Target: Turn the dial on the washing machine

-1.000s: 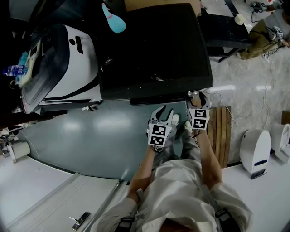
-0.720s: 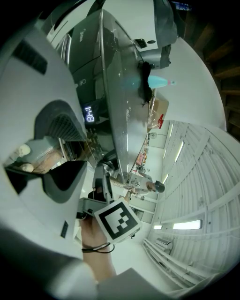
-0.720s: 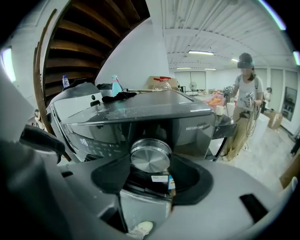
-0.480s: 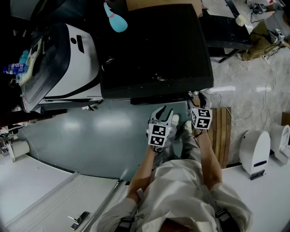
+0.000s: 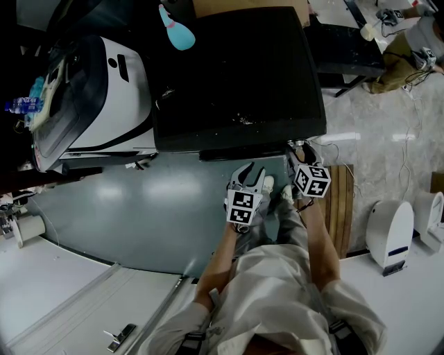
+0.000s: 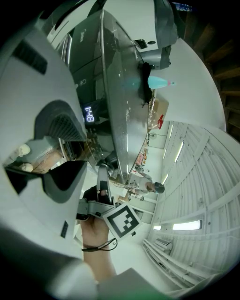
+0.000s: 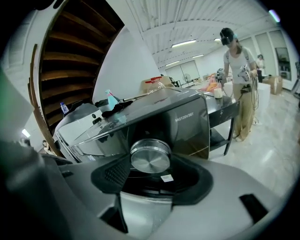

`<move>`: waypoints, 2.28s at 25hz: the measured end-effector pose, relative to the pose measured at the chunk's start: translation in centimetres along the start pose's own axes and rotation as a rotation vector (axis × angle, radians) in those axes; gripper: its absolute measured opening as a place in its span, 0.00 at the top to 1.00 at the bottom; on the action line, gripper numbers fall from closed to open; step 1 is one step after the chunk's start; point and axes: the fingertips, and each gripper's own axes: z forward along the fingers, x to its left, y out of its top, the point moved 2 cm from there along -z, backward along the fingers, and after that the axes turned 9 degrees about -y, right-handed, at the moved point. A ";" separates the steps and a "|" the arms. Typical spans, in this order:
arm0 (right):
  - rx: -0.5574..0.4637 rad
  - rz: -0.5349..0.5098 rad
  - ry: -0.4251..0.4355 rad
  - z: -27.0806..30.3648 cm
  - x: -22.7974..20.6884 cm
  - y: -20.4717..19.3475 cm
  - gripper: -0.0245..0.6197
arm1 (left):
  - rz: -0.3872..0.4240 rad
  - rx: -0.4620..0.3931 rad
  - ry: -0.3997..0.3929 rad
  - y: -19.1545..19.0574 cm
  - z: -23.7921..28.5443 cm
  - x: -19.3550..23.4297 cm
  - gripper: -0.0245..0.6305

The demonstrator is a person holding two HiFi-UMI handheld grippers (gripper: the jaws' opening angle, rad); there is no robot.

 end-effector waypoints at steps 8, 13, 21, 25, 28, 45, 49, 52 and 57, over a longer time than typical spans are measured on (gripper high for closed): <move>-0.002 0.092 0.038 0.1 -0.2 -0.1 0.55 | -0.002 0.001 0.001 0.0 0.1 0.0 0.75; -0.003 0.149 0.059 0.1 -0.4 -0.1 0.55 | -0.001 0.000 0.001 0.1 0.1 0.0 0.75; -0.005 0.229 0.093 0.2 -0.6 -0.2 0.55 | -0.001 0.001 0.004 0.1 0.1 0.0 0.75; -0.005 0.259 0.105 0.2 -0.7 -0.2 0.55 | -0.002 -0.001 0.002 0.2 0.2 -0.1 0.75; -0.003 0.280 0.113 0.2 -0.7 -0.2 0.55 | -0.001 0.000 0.002 0.2 0.2 0.0 0.75; 0.001 0.478 0.174 0.2 -1.0 -0.4 0.55 | 0.005 -0.004 -0.005 0.4 0.2 -0.2 0.75; -0.002 0.534 0.190 0.2 -0.9 -0.4 0.55 | 0.008 -0.004 -0.007 0.4 0.2 -0.2 0.75; -0.008 0.572 0.203 0.2 -1.0 -0.4 0.55 | 0.010 -0.006 -0.009 0.5 0.2 -0.2 0.75; -0.011 0.614 0.217 0.3 -1.1 -0.4 0.54 | 0.015 -0.008 -0.011 0.7 0.2 -0.2 0.75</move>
